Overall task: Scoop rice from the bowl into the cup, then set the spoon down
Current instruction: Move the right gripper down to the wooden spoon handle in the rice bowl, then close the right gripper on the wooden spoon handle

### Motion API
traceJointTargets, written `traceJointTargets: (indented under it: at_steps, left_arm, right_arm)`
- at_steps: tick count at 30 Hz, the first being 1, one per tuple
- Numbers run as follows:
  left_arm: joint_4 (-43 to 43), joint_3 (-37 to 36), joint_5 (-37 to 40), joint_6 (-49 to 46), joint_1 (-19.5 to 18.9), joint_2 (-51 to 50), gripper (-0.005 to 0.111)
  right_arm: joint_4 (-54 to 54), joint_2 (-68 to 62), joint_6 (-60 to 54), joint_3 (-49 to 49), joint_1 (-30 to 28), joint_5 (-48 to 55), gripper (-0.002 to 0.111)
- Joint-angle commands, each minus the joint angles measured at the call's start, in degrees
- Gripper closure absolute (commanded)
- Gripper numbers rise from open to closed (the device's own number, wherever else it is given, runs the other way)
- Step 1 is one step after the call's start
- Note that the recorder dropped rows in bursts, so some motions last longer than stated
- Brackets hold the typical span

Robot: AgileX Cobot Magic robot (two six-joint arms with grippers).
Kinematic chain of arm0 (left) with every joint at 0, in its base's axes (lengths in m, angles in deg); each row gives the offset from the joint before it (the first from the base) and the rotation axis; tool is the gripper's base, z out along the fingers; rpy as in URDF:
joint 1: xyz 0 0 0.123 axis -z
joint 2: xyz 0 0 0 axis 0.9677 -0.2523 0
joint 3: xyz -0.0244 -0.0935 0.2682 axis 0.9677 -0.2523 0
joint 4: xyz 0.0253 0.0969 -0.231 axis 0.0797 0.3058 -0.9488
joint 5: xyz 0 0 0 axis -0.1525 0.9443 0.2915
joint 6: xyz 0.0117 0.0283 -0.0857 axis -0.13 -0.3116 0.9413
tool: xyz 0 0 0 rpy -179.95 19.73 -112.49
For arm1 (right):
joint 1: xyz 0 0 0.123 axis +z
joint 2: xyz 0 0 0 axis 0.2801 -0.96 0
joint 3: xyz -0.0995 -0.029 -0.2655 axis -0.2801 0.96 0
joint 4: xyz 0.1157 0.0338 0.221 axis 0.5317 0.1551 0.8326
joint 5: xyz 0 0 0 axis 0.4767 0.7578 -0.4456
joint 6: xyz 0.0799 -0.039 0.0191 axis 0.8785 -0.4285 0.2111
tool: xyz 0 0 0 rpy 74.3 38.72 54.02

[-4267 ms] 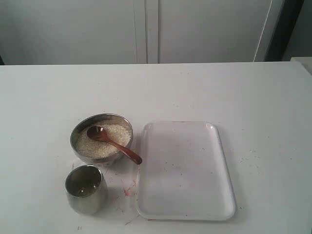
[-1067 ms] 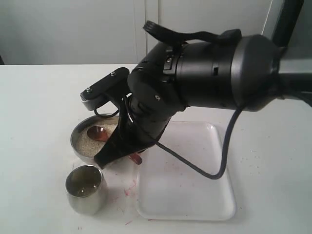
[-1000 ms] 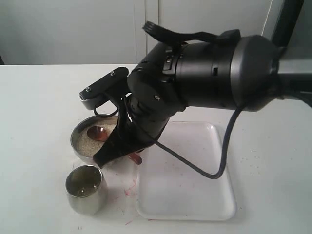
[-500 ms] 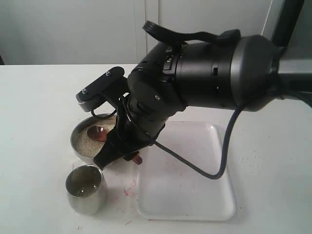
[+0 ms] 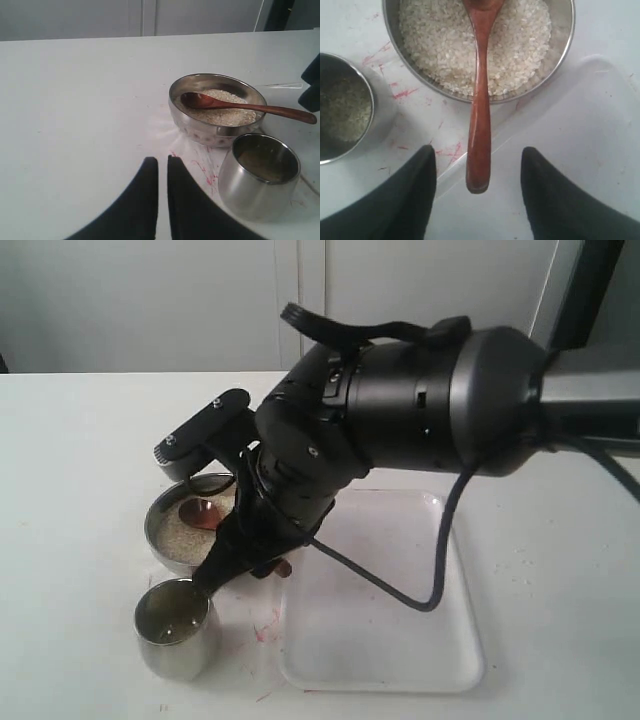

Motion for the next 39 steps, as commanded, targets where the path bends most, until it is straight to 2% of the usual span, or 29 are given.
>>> traceJointTargets:
  at_steps: [1,32,39]
  left_arm:
    - [-0.3,0.4,-0.2,0.0,0.4,0.0,0.092]
    - [-0.3,0.4,-0.2,0.0,0.4,0.0,0.092]
    - [-0.3,0.4,-0.2,0.0,0.4,0.0,0.092]
  right_arm:
    - [0.3,-2.1,-1.1,-0.2,0.0,-0.6,0.058]
    - [0.0,-6.2,-0.9,-0.2,0.0,-4.0,0.058]
    - [0.0,-6.2,0.7,-0.2,0.0,-4.3,0.07]
